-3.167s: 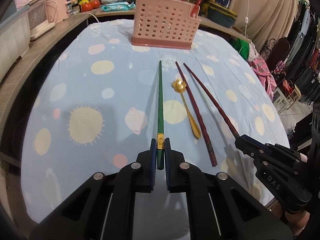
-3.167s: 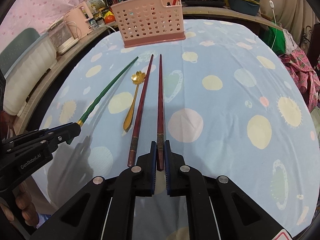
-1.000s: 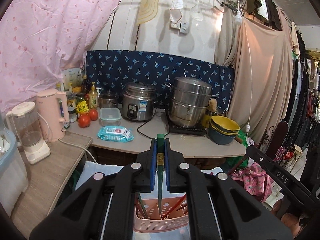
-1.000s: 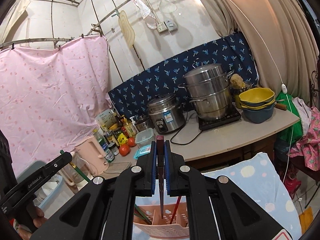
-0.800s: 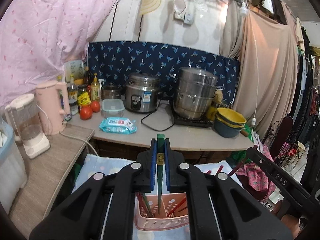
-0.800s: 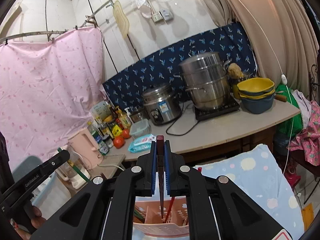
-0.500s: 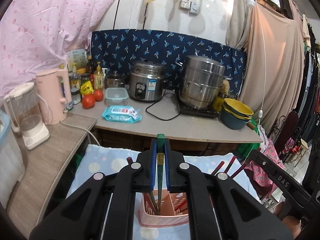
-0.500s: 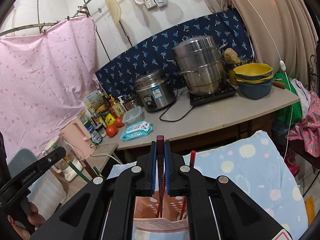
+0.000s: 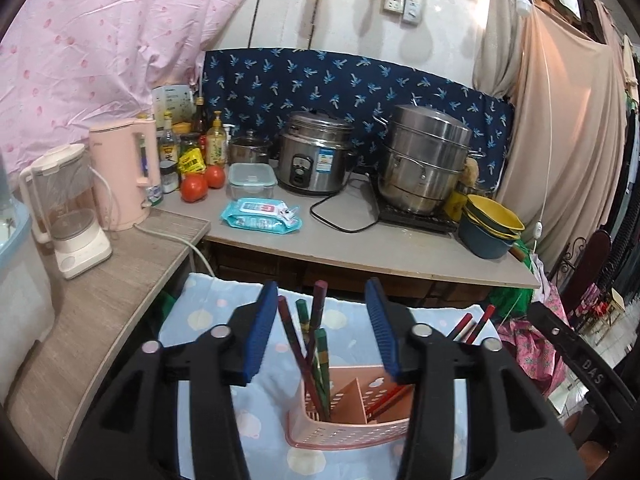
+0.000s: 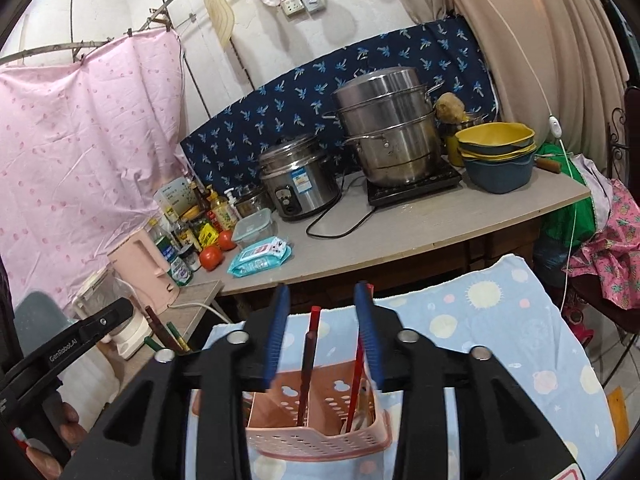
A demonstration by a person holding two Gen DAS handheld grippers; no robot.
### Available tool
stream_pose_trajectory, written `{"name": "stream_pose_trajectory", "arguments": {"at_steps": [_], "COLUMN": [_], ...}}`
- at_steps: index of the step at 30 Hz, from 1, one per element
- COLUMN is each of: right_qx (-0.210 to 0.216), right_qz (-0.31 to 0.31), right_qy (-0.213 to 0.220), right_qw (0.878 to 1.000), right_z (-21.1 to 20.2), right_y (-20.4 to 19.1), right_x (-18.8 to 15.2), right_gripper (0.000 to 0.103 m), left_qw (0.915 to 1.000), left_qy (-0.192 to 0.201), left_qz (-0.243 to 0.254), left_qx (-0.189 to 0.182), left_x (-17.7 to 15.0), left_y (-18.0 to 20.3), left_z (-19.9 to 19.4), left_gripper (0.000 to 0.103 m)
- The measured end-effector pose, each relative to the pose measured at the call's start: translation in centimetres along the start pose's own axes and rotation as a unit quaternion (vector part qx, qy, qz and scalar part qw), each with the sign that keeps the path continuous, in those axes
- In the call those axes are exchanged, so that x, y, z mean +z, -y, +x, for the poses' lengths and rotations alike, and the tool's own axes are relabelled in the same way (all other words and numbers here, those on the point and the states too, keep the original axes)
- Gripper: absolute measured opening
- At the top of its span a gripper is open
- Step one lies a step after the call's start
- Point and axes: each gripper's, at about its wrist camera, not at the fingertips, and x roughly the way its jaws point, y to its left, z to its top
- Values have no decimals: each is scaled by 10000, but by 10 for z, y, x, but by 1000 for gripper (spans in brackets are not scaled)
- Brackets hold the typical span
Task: Organize utensils
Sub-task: 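Lower both chopsticks into the pink basket and open both tools, then move both open tools back to the gold spoon and last chopstick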
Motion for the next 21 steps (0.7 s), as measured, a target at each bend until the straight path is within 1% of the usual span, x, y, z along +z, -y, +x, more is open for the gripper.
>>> {"name": "stream_pose_trajectory", "arguments": {"at_steps": [5,10,16,21], "right_qx": [0,-15,-46,-38], "right_qz": [-38,-126,-300,-384], "right_qy": [-29,-140,-352,-646], "right_qw": [10000,9998,9989,9972], "right_z": [-9,-24,-43,-61], "right_y": [1,-1,-4,-7], "right_x": [-4,-17,-44,-76], "right_gripper": [37,38,39,39], "left_qw": [9999,9998,9992,9984], "left_qy": [-95,-153,-334,-531], "left_qz": [-29,44,145,112], "left_qx": [24,72,137,156], "left_x": [-6,-18,-44,-72], "left_y": [-4,-3,-5,-11], "left_z": [-7,-20,-37,-52], "left_gripper": [44,44,44,44]}}
